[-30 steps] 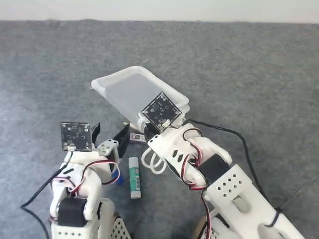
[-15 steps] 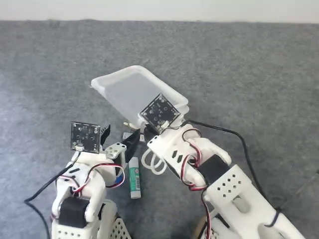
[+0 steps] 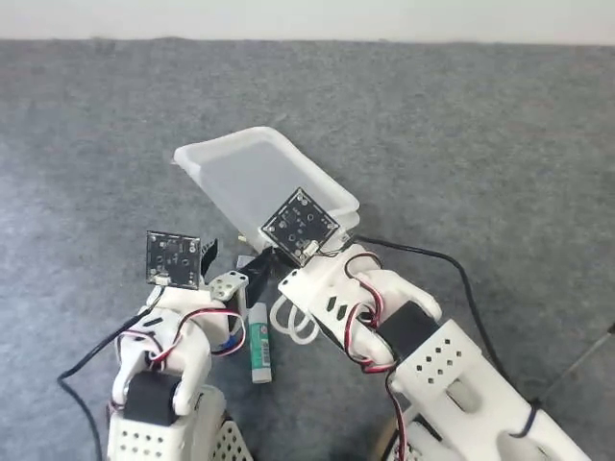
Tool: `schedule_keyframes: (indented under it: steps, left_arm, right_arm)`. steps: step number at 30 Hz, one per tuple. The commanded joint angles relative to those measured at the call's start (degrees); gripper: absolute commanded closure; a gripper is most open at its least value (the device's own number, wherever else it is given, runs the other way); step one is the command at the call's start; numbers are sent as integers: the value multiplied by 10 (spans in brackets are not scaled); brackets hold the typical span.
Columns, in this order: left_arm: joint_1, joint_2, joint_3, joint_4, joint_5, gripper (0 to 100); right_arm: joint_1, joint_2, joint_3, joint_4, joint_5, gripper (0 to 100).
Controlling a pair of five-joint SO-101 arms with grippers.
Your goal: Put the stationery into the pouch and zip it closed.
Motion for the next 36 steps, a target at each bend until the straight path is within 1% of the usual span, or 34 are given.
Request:
schedule_keyframes:
  steps: [1,3,5,10,13,21,23,30,36]
  left_arm:
    - [-17,1,-7,-18,2,732]
    - [-25,1,-8,-18,2,742]
    - [-26,1,-9,-18,-2,780]
    - [-23,1,-7,-18,-53,881]
    - [-27,1,-6,-29,-57,909]
    - [-28,1,-6,-27,-58,985]
    - [-28,1,-6,-27,-58,988]
    - [-90,1,-9,-30,-58,988]
    - [-116,1,-9,-30,-57,989]
  right_arm:
    - [-14,-30,-8,13,9,993]
    - [-14,-28,-8,14,10,993]
    - [-14,-26,-8,14,10,993]
    - [-12,-26,-7,13,6,993]
    - [-11,-26,-7,13,6,993]
    - [-11,-25,-5,10,10,993]
    - [-11,-25,-5,13,10,993]
    - [-11,-25,-4,15,10,993]
    - [-10,-25,-4,30,10,993]
